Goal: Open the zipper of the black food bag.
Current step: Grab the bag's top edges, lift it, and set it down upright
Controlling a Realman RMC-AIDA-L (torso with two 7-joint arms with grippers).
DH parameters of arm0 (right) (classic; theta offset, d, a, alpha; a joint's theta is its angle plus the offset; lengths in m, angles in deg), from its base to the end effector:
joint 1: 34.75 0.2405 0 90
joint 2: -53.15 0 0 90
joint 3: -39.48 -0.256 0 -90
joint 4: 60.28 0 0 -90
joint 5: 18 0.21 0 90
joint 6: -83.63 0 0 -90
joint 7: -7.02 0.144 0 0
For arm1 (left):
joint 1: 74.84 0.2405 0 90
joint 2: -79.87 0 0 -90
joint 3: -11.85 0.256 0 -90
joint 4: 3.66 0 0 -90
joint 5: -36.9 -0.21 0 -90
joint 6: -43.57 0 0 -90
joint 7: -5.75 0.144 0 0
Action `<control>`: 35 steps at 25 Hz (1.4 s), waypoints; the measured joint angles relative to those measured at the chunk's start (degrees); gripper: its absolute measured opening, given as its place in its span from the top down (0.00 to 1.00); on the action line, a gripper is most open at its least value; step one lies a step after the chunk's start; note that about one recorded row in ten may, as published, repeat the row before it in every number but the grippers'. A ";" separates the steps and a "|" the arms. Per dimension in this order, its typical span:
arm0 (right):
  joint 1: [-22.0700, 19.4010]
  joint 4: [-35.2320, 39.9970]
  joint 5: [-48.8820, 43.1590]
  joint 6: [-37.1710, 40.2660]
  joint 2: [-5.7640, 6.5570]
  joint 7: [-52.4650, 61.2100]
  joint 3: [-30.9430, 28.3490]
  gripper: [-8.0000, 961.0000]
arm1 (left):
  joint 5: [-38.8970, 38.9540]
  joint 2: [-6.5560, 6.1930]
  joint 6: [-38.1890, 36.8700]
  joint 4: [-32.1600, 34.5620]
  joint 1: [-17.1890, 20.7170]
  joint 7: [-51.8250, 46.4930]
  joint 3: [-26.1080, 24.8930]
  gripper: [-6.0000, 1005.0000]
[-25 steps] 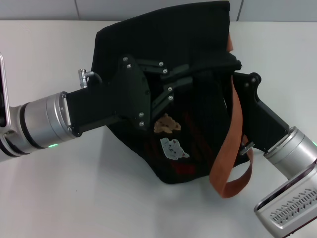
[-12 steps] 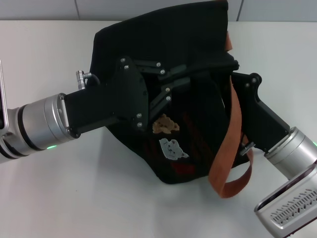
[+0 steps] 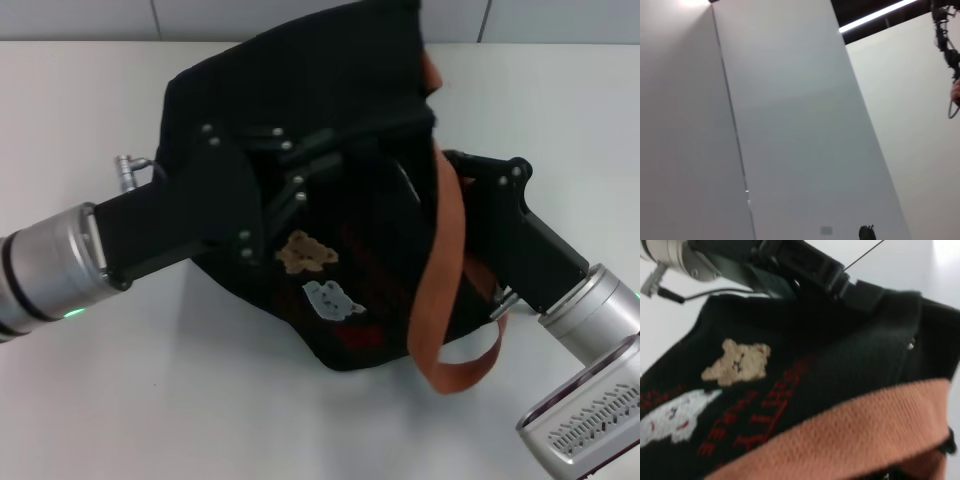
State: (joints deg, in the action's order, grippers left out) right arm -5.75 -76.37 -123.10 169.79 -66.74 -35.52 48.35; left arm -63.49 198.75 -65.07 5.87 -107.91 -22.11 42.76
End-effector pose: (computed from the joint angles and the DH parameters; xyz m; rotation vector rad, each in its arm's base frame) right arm 0.2360 0.2705 -0.0886 -1.8727 -0.6224 0.5490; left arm -0.2190 0.2817 -0.0214 -2.3767 0.1960 -1.3697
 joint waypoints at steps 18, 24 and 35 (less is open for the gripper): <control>-2.59 2.83 0.12 -0.77 0.14 4.51 -2.92 0.99 | 3.58 -0.40 -0.27 3.31 8.72 -0.01 -2.02 0.90; -3.07 4.87 0.16 -0.74 0.20 7.83 -4.05 0.99 | 3.62 -0.43 -0.15 3.84 10.12 -0.01 -3.23 0.90; -3.12 8.27 0.21 -0.70 0.45 14.72 -5.85 0.97 | 3.63 -0.59 0.37 4.50 12.57 -0.08 -5.18 0.91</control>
State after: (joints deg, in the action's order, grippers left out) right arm -8.87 -68.10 -122.89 169.09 -66.28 -20.80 42.51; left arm -59.86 198.16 -64.70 10.37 -95.33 -22.19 37.58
